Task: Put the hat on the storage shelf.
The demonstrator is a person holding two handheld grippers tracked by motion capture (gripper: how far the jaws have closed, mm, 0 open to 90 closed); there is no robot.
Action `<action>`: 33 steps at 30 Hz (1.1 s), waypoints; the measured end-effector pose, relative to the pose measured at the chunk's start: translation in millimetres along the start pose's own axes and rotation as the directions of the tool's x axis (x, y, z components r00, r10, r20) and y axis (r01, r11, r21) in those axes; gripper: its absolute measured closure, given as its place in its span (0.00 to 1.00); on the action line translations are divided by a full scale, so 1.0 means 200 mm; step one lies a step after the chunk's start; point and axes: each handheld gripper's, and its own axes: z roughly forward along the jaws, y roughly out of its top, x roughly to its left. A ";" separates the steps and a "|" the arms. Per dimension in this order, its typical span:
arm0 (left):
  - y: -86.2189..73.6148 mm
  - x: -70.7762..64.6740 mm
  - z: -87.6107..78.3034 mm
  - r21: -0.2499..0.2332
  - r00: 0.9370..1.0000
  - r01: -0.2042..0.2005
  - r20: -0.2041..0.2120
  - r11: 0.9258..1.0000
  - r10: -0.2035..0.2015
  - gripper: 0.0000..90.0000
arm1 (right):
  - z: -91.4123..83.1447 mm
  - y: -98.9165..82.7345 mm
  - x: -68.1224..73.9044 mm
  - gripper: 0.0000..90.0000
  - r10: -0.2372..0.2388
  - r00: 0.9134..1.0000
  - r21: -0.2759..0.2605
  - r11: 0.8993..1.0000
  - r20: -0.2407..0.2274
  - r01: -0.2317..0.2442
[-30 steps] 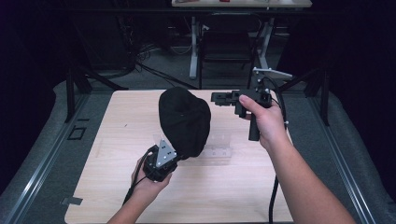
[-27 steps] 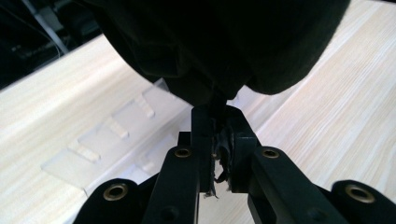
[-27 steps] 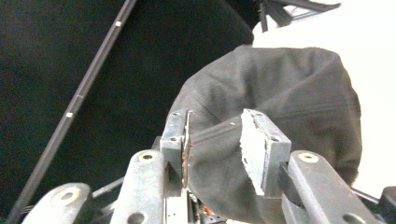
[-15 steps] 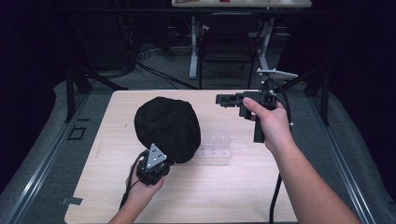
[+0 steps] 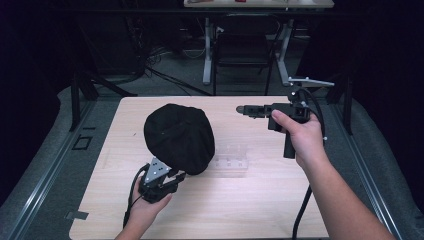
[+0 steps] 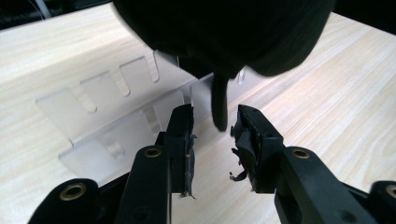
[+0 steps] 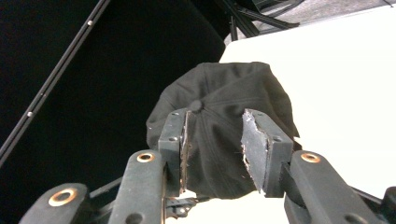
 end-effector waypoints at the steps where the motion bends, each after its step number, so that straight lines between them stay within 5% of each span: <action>1: -0.01 0.01 -0.01 0.000 1.000 0.010 -0.002 1.000 -0.010 0.74 | -0.01 0.00 -0.01 0.68 0.000 1.000 0.001 1.000 0.008 0.000; 8: -0.07 0.06 -0.10 0.011 0.998 0.043 -0.038 0.999 -0.043 0.64 | -0.07 -0.05 -0.03 0.68 -0.030 0.998 0.002 1.000 0.054 0.030; 16: -0.18 0.15 -0.16 -0.039 0.990 0.106 -0.088 0.994 -0.109 0.59 | -0.11 -0.14 -0.06 0.67 -0.086 0.988 0.005 0.996 0.130 0.086; 23: -0.23 0.20 -0.15 -0.020 0.987 0.138 -0.084 0.990 -0.139 0.59 | -0.10 -0.25 -0.14 0.67 -0.110 0.973 0.018 0.994 0.204 0.108; 25: -0.25 0.20 -0.14 -0.013 0.987 0.138 -0.077 0.990 -0.138 0.60 | -0.09 -0.31 -0.17 0.66 -0.131 0.960 0.045 0.991 0.248 0.124; 28: -0.25 0.19 -0.14 -0.008 0.988 0.140 -0.072 0.990 -0.140 0.60 | -0.09 -0.35 -0.19 0.66 -0.146 0.952 0.066 0.989 0.270 0.133; 29: -0.26 0.19 -0.13 -0.010 0.988 0.137 -0.069 0.991 -0.137 0.60 | -0.08 -0.38 -0.21 0.66 -0.166 0.942 0.077 0.986 0.292 0.150; 33: -0.26 0.19 -0.13 -0.005 0.989 0.133 -0.066 0.991 -0.133 0.59 | -0.08 -0.44 -0.24 0.65 -0.171 0.938 0.082 0.985 0.302 0.153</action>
